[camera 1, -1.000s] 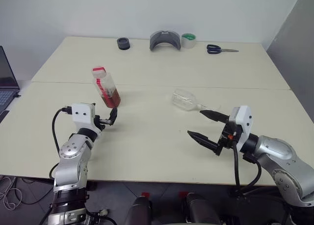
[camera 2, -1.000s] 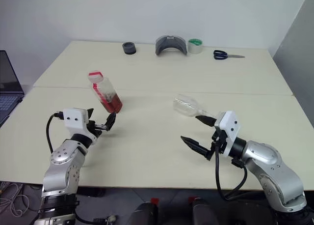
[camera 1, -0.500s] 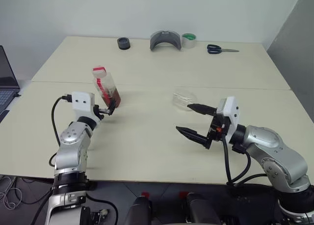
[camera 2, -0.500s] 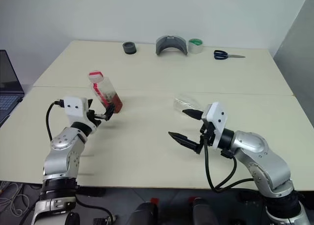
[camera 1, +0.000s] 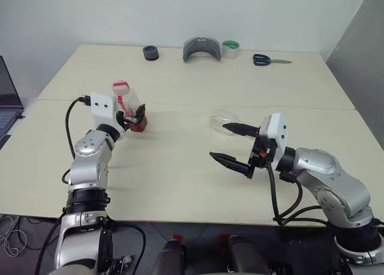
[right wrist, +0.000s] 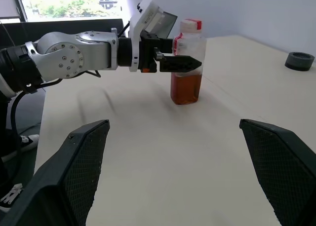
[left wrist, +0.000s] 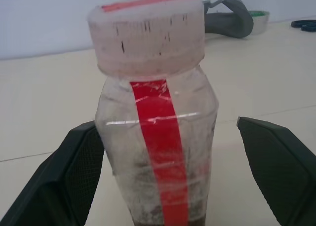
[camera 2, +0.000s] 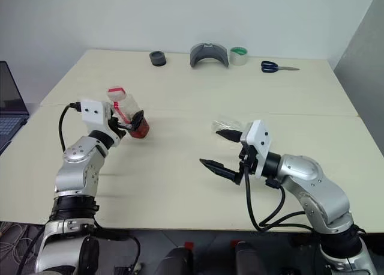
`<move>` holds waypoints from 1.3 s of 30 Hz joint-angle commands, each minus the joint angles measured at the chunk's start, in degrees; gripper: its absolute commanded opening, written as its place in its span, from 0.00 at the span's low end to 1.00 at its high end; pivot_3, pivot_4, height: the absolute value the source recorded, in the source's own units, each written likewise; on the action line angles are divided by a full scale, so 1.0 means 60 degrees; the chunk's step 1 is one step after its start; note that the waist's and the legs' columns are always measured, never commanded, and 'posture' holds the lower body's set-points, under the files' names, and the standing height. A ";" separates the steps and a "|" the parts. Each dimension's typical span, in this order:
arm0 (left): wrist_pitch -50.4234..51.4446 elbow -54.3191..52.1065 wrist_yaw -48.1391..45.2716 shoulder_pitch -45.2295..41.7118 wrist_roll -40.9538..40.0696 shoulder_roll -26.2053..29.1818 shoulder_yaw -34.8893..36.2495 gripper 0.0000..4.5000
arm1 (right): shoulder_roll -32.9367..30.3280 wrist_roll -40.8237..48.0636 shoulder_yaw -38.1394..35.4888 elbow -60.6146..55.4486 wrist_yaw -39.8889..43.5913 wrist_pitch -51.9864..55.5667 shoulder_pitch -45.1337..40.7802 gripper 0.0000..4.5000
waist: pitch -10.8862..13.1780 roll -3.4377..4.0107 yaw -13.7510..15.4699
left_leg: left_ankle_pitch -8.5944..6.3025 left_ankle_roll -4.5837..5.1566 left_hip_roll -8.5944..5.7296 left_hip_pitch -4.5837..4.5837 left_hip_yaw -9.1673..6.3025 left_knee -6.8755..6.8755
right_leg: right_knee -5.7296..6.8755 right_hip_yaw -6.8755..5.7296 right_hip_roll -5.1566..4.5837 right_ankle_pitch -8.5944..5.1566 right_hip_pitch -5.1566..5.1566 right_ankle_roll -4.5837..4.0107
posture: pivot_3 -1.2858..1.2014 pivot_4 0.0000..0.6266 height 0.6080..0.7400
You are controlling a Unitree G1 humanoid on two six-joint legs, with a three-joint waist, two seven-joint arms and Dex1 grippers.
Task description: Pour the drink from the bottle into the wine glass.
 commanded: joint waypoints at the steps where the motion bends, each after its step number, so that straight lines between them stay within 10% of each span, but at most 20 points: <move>1: -0.0183 0.0067 -0.0024 -0.0379 0.0092 0.0177 -0.0021 1.00 | 0.0081 -0.0031 0.0018 -0.0081 0.0075 -0.0150 -0.0233 1.00 | 0.0000 0.0000 -0.0003 | 0.0000 0.0000 0.0000 0.0000 0.0002 0.0000 | -0.0001 0.0002 -0.0001 0.0000 0.0000 0.0000 | 0.52 0.24 1.00; 34: -0.0957 0.1931 -0.0374 -0.1549 0.0403 0.0333 -0.0164 1.00 | 0.0131 -0.0256 0.0021 0.0009 0.0172 -0.0144 -0.0363 1.00 | 0.0000 -0.0001 -0.0007 | 0.0001 -0.0001 0.0000 -0.0007 -0.0001 0.0001 | 0.0001 0.0000 -0.0001 0.0000 -0.0008 0.0000 | 0.52 0.24 1.00; 39: -0.1041 0.1930 -0.0417 -0.1485 0.0405 0.0278 -0.0138 0.73 | 0.0111 -0.0260 -0.0012 0.0013 0.0168 -0.0139 -0.0354 1.00 | 0.0001 -0.0001 -0.0006 | 0.0001 -0.0001 0.0000 -0.0007 -0.0001 0.0001 | 0.0001 0.0000 -0.0001 0.0000 -0.0008 0.0000 | 0.52 0.24 1.00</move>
